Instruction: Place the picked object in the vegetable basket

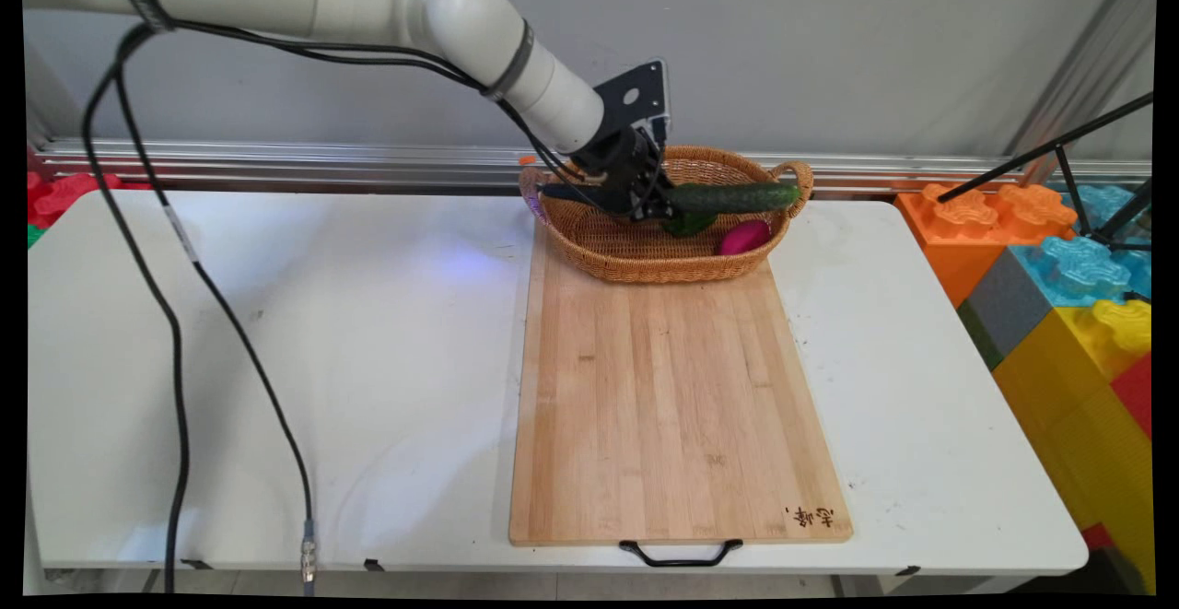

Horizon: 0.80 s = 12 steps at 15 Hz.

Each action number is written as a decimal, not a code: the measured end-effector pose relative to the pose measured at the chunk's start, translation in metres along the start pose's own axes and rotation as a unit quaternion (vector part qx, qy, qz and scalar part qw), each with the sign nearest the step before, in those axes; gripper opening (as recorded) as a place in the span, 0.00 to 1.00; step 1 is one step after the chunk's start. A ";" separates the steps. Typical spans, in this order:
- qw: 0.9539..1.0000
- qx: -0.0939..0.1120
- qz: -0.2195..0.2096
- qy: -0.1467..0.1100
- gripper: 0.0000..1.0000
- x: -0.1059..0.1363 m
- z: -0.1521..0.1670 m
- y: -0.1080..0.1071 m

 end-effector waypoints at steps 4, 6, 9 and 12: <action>1.000 -0.004 -0.017 0.012 0.00 -0.001 0.016 -0.005; 1.000 -0.007 -0.022 0.014 0.00 -0.002 0.022 -0.007; 0.999 -0.013 -0.027 0.011 1.00 -0.005 0.026 -0.007; 0.999 -0.019 -0.034 0.008 1.00 -0.007 0.028 -0.008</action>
